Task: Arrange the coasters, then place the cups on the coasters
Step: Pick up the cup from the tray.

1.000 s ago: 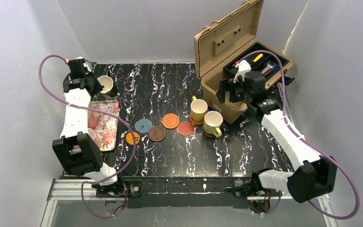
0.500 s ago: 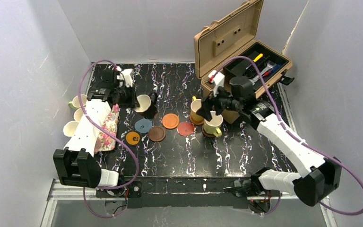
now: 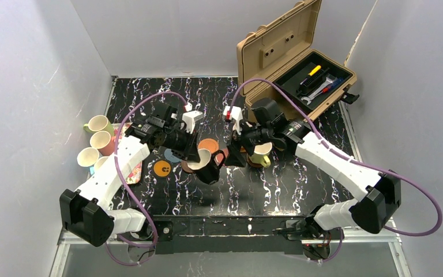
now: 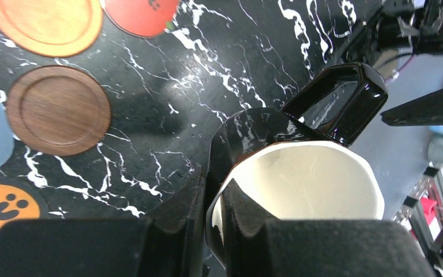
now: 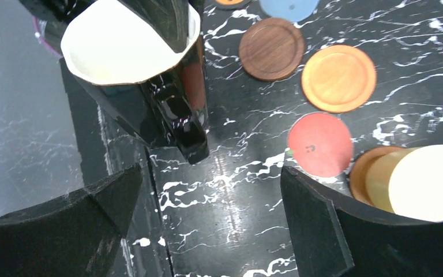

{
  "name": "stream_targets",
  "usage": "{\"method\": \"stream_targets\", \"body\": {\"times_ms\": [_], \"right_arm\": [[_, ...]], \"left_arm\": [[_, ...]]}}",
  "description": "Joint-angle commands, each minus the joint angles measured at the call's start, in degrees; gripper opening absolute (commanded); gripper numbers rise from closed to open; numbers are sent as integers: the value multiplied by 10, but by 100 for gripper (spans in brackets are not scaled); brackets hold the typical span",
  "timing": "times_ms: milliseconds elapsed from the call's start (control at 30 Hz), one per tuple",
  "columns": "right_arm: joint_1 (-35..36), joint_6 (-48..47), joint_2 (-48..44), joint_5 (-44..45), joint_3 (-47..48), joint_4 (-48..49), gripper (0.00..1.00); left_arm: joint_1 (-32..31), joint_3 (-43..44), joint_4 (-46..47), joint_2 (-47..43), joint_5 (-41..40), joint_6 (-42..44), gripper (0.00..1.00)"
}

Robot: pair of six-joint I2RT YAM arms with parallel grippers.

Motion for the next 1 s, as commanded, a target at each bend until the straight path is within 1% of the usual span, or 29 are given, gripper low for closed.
{"method": "stream_targets", "body": {"times_ms": [0, 100, 167, 233, 367, 467, 600, 700, 767, 800, 900, 933, 967], "right_arm": [[27, -19, 11, -30, 31, -36, 99], [40, -22, 25, -32, 34, -43, 97], [44, -25, 33, -44, 36, -46, 92], [49, -25, 38, -57, 37, -43, 84], [60, -27, 50, -61, 42, -55, 71], [70, -29, 55, -64, 42, -60, 59], [76, -22, 59, -56, 39, -59, 31], [77, -9, 52, -40, 25, -40, 1], [78, 3, 39, -19, 12, -20, 1], [79, 10, 26, -6, 5, -8, 1], [79, 33, -8, 44, -21, 32, 1], [80, 42, -20, 65, -33, 48, 1], [80, 50, -31, 88, -43, 64, 1]], "left_arm": [[-26, -1, -13, -19, 58, 3, 0], [-39, 5, -17, -12, 70, 4, 0], [-45, 9, -19, -6, 75, 4, 0], [-49, 15, -25, 2, 77, 21, 0], [-59, 24, -30, 12, 87, 28, 0], [-60, 29, -30, 14, 92, 31, 0], [-60, 40, -30, 18, 81, 31, 0], [-60, 50, -30, 21, 61, 31, 0], [-60, 55, -22, 22, 45, 29, 0], [-60, 55, -17, 21, 39, 26, 2], [-60, 55, 5, 16, 25, 14, 17], [-60, 56, 12, 13, 19, 11, 23], [-60, 57, 19, 9, 9, 11, 31]]}}
